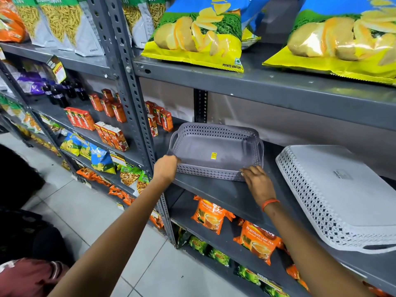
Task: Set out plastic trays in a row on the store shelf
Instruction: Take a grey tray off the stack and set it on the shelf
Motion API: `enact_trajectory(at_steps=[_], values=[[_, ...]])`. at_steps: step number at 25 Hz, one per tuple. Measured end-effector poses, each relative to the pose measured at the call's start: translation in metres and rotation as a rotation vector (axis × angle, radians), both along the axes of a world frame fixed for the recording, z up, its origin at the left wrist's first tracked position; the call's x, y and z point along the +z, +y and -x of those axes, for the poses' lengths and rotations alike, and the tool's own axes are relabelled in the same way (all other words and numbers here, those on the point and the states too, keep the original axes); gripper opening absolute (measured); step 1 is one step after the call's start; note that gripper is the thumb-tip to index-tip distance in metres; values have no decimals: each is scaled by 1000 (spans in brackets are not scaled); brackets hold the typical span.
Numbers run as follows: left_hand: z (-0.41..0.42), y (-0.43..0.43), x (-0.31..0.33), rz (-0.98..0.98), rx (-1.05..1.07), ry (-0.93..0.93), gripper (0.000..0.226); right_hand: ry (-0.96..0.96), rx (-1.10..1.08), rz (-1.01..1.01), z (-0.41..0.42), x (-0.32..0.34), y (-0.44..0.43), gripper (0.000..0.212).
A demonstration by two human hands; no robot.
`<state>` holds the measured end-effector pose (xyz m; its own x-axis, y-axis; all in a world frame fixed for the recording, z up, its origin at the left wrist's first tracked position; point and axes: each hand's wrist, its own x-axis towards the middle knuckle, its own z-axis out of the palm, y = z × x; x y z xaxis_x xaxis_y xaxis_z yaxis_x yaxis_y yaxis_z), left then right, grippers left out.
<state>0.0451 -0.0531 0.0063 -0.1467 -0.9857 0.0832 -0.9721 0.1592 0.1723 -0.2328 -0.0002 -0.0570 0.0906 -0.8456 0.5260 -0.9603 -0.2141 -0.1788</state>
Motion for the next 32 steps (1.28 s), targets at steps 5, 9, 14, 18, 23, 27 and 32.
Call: enact_trajectory(at_steps=[5,9,14,18,23,27,32], values=[[12,5,-13,18,-59,-32,34,-127,-58,2,-28,-5,14,23],[1,-5,-12,29,-17,7,40,-92,-105,-13,-57,-11,22,27],[-7,-6,-14,48,-52,34,47,-122,-136,-30,-69,-10,27,24],[-7,-6,-15,50,-47,36,45,-152,-149,-43,-72,-9,27,26],[-9,-7,-16,68,-62,34,41,-219,-157,-55,-73,-8,27,22],[-13,-8,-17,76,-78,2,48,-218,-144,-64,-77,-7,30,23],[-12,-8,-18,84,-115,-7,45,-222,-117,-99,-73,-1,30,22]])
